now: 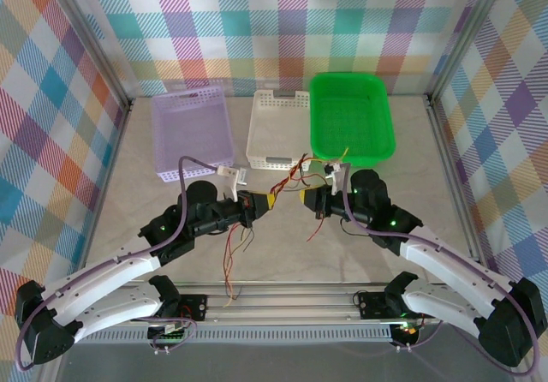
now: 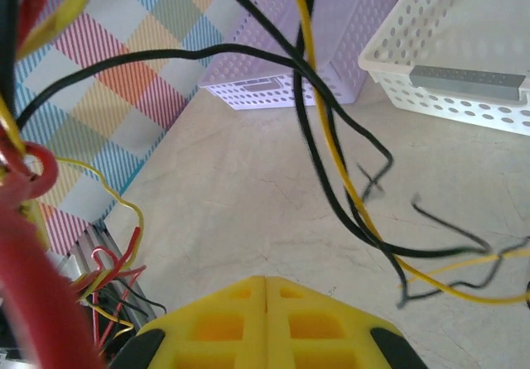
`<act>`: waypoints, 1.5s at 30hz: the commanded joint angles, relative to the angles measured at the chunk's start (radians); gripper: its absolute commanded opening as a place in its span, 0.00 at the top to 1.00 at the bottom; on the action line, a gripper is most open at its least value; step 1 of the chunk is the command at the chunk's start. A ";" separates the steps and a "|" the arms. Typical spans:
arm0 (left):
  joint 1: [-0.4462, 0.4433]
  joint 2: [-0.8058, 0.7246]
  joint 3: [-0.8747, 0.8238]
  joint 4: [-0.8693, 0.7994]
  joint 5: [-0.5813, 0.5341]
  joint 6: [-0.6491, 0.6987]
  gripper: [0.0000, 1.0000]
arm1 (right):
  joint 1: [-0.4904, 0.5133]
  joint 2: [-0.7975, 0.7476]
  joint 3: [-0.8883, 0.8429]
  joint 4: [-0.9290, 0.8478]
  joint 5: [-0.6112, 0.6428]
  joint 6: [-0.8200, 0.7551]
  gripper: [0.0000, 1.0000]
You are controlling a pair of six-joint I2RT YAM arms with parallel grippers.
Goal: Untangle the cables
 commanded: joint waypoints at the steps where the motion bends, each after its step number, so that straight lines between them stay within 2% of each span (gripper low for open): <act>1: 0.008 -0.005 0.006 0.046 -0.019 -0.025 1.00 | -0.008 -0.030 -0.034 0.079 -0.105 0.003 1.00; 2: 0.007 0.000 0.000 0.063 -0.015 -0.035 1.00 | -0.008 -0.036 -0.039 0.100 -0.131 0.016 1.00; 3: 0.008 0.008 -0.008 0.082 -0.008 -0.046 1.00 | -0.008 -0.044 -0.046 0.128 -0.154 0.031 0.95; 5: 0.007 0.032 -0.016 0.112 0.008 -0.062 1.00 | -0.008 -0.068 -0.067 0.185 -0.192 0.060 0.67; 7: 0.007 0.061 -0.011 0.112 0.010 -0.065 1.00 | -0.008 -0.092 -0.069 0.201 -0.221 0.086 0.36; 8: 0.008 0.068 -0.008 0.104 -0.001 -0.065 1.00 | -0.008 -0.099 -0.058 0.182 -0.224 0.090 0.27; 9: 0.006 0.074 -0.005 0.100 -0.018 -0.064 1.00 | -0.008 -0.104 -0.041 0.147 -0.223 0.091 0.21; 13: 0.008 0.087 0.007 0.080 -0.119 -0.076 1.00 | -0.008 -0.113 0.050 -0.053 -0.115 0.076 0.13; 17: 0.008 0.115 0.030 0.038 -0.269 -0.107 1.00 | -0.011 -0.147 0.127 -0.212 -0.047 0.047 0.08; 21: 0.023 0.144 0.026 0.034 -0.413 -0.202 1.00 | -0.019 -0.223 0.180 -0.333 0.011 0.023 0.03; 29: 0.038 0.211 0.061 0.123 -0.416 -0.266 1.00 | -0.021 -0.287 0.308 -0.657 0.315 0.016 0.03; 30: 0.039 0.220 0.068 0.138 -0.407 -0.270 1.00 | -0.021 -0.300 0.299 -0.649 0.303 0.020 0.04; 33: 0.038 0.256 0.076 0.193 -0.356 -0.303 1.00 | -0.021 -0.315 0.227 -0.495 0.121 0.053 0.06; 37: 0.035 0.281 0.073 0.249 -0.321 -0.338 1.00 | -0.021 -0.219 0.166 -0.327 -0.073 0.108 0.12; 42: 0.032 0.268 0.041 0.310 -0.327 -0.403 1.00 | -0.019 -0.149 0.050 -0.067 -0.155 0.125 0.22; 45: 0.029 0.270 0.020 0.363 -0.322 -0.454 1.00 | -0.017 -0.091 0.027 -0.004 -0.151 0.104 0.31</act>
